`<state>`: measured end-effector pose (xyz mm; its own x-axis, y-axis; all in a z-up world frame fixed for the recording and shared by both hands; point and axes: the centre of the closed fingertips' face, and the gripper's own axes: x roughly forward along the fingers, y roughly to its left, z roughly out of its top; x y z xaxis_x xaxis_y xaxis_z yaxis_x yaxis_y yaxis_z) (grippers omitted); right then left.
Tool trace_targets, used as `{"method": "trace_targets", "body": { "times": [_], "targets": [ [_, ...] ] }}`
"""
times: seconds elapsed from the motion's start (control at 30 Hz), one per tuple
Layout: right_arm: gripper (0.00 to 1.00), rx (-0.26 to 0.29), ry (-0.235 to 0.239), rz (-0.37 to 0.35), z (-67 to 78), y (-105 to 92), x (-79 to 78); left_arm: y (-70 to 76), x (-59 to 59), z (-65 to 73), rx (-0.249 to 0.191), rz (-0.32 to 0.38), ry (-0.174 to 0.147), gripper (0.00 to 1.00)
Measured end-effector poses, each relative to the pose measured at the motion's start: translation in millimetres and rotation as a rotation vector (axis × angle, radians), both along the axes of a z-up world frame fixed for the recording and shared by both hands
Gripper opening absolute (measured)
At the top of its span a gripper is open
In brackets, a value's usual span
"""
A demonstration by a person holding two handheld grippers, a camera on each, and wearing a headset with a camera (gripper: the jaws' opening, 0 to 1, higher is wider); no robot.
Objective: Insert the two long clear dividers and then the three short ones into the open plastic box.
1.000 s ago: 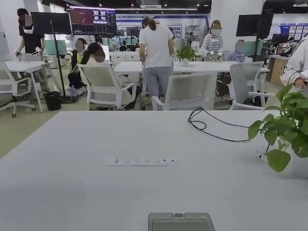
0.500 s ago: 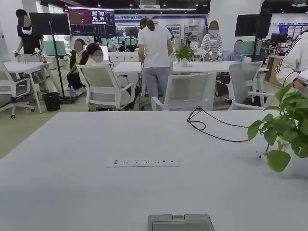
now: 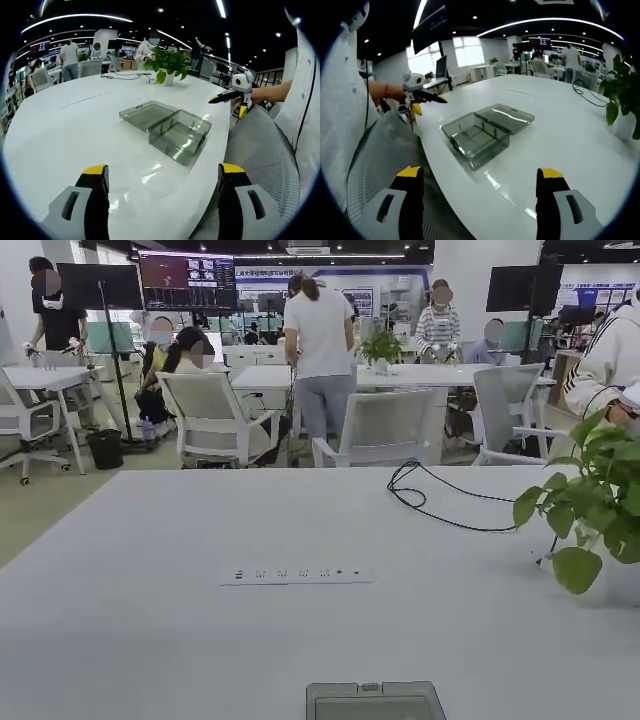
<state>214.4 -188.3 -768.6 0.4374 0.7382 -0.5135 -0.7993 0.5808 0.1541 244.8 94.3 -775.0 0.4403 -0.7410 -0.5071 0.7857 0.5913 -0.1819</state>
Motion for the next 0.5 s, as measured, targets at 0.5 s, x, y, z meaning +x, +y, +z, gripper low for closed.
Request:
{"method": "trace_targets", "body": {
  "times": [0.5],
  "targets": [
    [0.93, 0.007, 0.008, -0.003, -0.7, 1.5, 1.8, 25.3, 17.1, -14.7, 0.048, 0.091, 0.081, 0.8]
  ]
}}
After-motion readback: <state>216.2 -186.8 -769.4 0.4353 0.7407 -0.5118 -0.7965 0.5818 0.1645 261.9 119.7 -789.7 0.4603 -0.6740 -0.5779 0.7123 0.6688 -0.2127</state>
